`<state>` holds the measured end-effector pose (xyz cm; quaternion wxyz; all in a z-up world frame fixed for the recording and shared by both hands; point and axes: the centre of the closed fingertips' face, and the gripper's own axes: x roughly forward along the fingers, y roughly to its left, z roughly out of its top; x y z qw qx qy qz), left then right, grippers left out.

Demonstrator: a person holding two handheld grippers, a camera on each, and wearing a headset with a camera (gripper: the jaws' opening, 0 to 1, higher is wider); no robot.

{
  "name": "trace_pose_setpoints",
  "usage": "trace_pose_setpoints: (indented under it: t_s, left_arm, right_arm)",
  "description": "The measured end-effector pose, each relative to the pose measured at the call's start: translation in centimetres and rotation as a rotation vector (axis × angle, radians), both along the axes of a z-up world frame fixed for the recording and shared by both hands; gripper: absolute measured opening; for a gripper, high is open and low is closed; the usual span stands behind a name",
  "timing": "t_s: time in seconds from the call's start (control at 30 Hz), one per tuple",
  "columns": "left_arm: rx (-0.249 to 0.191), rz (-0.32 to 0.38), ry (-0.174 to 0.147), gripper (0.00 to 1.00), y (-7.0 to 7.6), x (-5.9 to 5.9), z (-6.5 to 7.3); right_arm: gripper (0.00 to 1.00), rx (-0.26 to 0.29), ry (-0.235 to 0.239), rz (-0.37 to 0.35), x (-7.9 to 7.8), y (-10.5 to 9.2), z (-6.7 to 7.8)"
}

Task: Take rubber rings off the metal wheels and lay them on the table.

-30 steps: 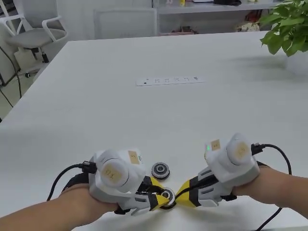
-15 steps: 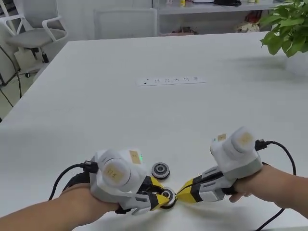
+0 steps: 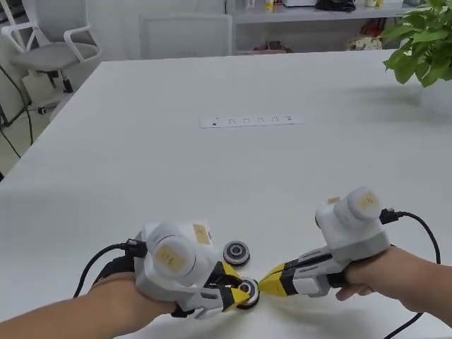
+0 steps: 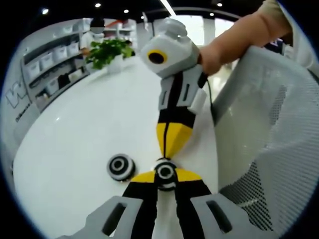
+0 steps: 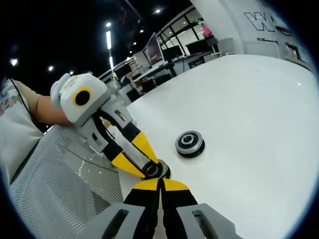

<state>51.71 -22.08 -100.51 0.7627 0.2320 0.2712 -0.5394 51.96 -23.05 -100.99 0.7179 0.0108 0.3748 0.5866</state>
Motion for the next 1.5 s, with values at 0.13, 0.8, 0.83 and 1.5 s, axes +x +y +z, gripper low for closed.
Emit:
trace_pose_setpoints:
  t_s: [0.13, 0.8, 0.83, 1.5]
  left_arm:
    - [0.001, 0.001, 0.000, 0.13, 0.0, 0.0, 0.0]
    - [0.015, 0.011, 0.006, 0.12, 0.0, 0.1, -0.1]
    - [0.016, 0.011, 0.005, 0.12, 0.0, 0.1, -0.1]
    - [0.028, 0.009, 0.005, 0.12, -0.1, 0.0, -0.1]
  right_arm:
    - [0.00, -0.010, 0.039, -0.022, 0.1, 0.0, 0.0]
    - [0.00, 0.026, 0.077, -0.031, -0.1, 0.1, 0.5]
    - [0.00, 0.027, 0.077, -0.030, -0.2, 0.1, 0.5]
    - [0.00, 0.068, 0.097, -0.011, -0.9, 1.2, 1.1]
